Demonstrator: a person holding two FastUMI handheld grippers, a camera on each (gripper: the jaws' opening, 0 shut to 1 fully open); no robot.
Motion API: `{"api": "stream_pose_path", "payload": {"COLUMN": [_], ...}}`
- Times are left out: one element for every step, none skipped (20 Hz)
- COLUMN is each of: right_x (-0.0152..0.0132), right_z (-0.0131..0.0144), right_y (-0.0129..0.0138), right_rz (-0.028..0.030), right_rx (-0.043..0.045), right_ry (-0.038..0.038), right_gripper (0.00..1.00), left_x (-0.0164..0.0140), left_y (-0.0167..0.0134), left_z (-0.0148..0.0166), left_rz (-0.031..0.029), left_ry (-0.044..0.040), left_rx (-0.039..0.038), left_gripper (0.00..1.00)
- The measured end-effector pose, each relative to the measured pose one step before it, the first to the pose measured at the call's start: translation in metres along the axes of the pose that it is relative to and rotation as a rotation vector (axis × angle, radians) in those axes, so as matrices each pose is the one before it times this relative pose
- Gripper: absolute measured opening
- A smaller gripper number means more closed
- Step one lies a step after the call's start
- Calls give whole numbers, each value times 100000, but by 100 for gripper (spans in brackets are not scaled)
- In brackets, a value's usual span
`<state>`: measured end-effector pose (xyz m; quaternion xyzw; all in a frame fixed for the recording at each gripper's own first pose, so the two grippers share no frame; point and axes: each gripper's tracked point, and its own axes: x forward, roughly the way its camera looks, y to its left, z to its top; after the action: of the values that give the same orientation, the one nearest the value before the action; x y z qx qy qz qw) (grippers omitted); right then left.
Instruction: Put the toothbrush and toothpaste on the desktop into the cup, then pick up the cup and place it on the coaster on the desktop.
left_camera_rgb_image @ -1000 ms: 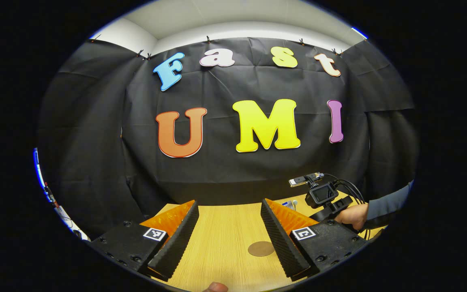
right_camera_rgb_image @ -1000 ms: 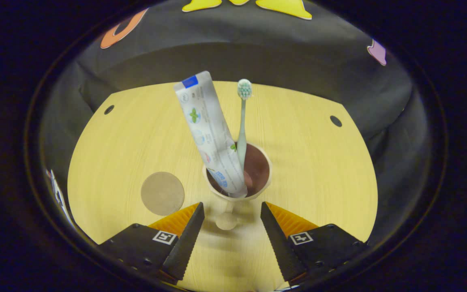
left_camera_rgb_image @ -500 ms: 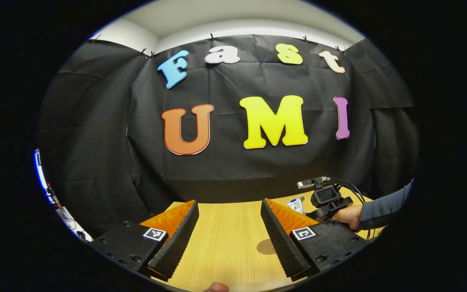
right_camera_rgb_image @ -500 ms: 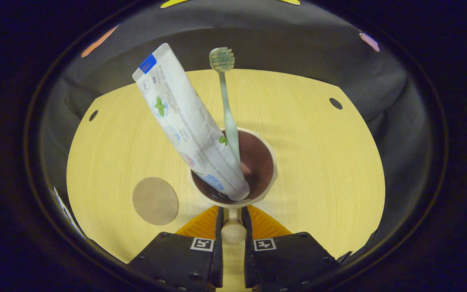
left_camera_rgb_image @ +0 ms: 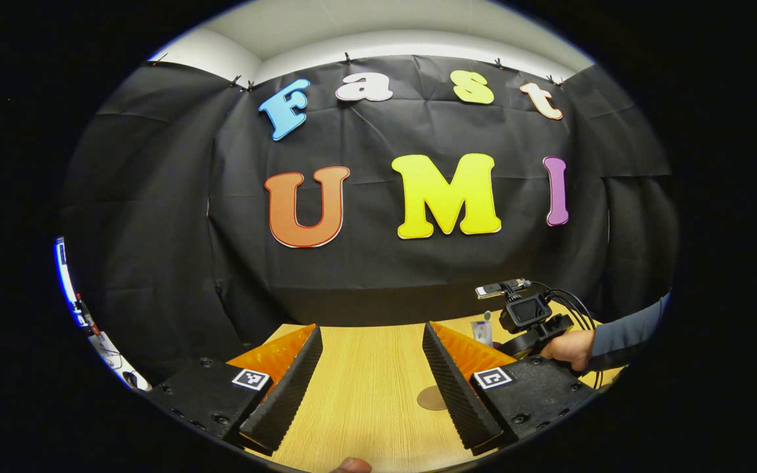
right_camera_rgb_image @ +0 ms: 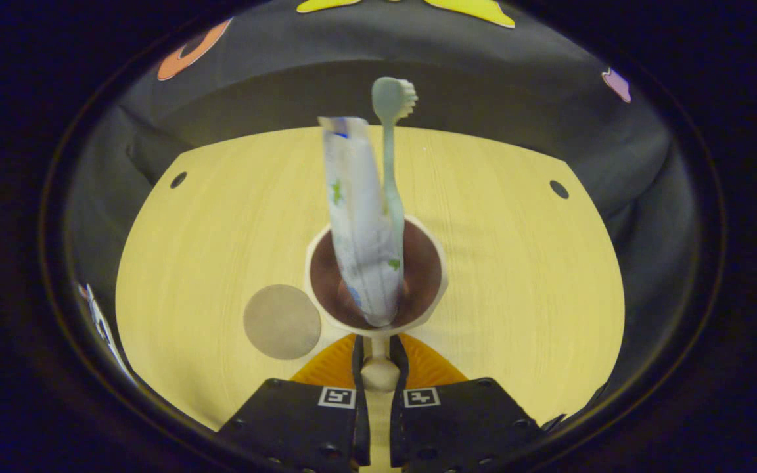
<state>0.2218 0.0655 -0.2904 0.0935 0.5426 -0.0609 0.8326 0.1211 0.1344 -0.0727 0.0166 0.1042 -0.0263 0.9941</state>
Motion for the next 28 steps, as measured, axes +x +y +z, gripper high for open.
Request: {"api": "stream_pose_path", "payload": {"right_x": [224, -1, 392, 170, 24, 113, -47, -72, -121, -206, -231, -152, -86, 146, 175, 246, 115, -92, -13, -201, -176, -88, -90, -180, -345, -643, -687, -642], "right_z": [69, 255, -39, 174, -117, 2, 110, 124, 81, 230, 133, 129, 136, -146, -80, -198, -139, -19, 43, 41, 770, 15, -153, -455, -30, 212, 282, 229], "right_y": [-5, -85, -20, 51, 129, 115, -127, -101, -125, -236, -156, -185, -134, -3, -80, 52, 69, 46, -104, -8, -169, -106, 89, -243, -122, -395, -446, -233], "right_rz": [944, 285, 709, 565, 839, 939, 667, 351, 553, 579, 463, 173, -33, -158, -282, -23, 70, 144, -83, -310, -446, -194, 212, 221, 39, -943, -362, 618], "right_rx": [-1398, -1599, -1699, -1430, -1173, -961, -1492, -1402, -1471, -1003, -969, -1105, -772, -1093, -616, -595, -109, -265, -244, -458, 468, 396, 894, -222, -227, -631, -101, 423], "right_ry": [-122, -1117, -13, -470, 273, 97, -218, 100, 335, 172, 458, 440, 103, 239, 298, 553, 349, 462, 640, 1156, -2115, 916, -1302, -107, -1464, -2325, -2189, -1813], "right_gripper": [12, 12, 12, 12, 11, 12, 12, 12, 12, 12, 12, 12, 12, 12, 12, 11, 11, 12, 12, 11, 11, 12, 12, 17, 20, 25, 31, 61], "left_x": [-35, -99, -203, -120, -65, -72, -188, -91, -199, -135, -107, -77, -197, -26, -70, -57, -63, -77, -82, -91, -44, -76, 56, 36, 20, -98, 17, 95], "left_y": [31, 60, 237, 195, 244, 311, 370, 344, 387, 262, 332, 199, 453, 331, 250, 325, 237, 162, 173, 52, -61, 39, -177, -144, -102, -45, -147, -431], "left_z": [39, 84, 12, 30, -34, -27, -76, -147, -62, -142, -156, -176, -196, -67, -78, -185, -188, -199, -165, -130, -153, -73, 37, 16, 78, 31, 69, 155], "left_rz": [354, 66, 349, 322, 578, 627, 602, 883, 757, 680, 699, 495, 619, 410, 612, 484, 344, 318, 194, 139, -217, -313, -443, -268, -141, -262, -204, -834], "left_ry": [-75, -69, -232, -64, 148, -135, 196, 92, 173, 361, 451, 608, 222, 254, 140, 278, 281, 325, 395, 389, 349, 81, 77, 105, -306, -96, 29, 128], "left_rx": [25, -152, -104, -143, 27, -45, -91, -55, -244, -282, -303, -202, 26, 215, 469, 495, 685, 723, 454, 179, -345, -566, -304, 103, 38, -146, -319, -746], "left_gripper": [96, 96, 96, 97, 96, 96, 96, 96, 97, 97, 97, 97, 97, 97, 97, 97, 96, 97, 96, 96, 96, 97, 96, 96, 96, 96, 96, 96]}}
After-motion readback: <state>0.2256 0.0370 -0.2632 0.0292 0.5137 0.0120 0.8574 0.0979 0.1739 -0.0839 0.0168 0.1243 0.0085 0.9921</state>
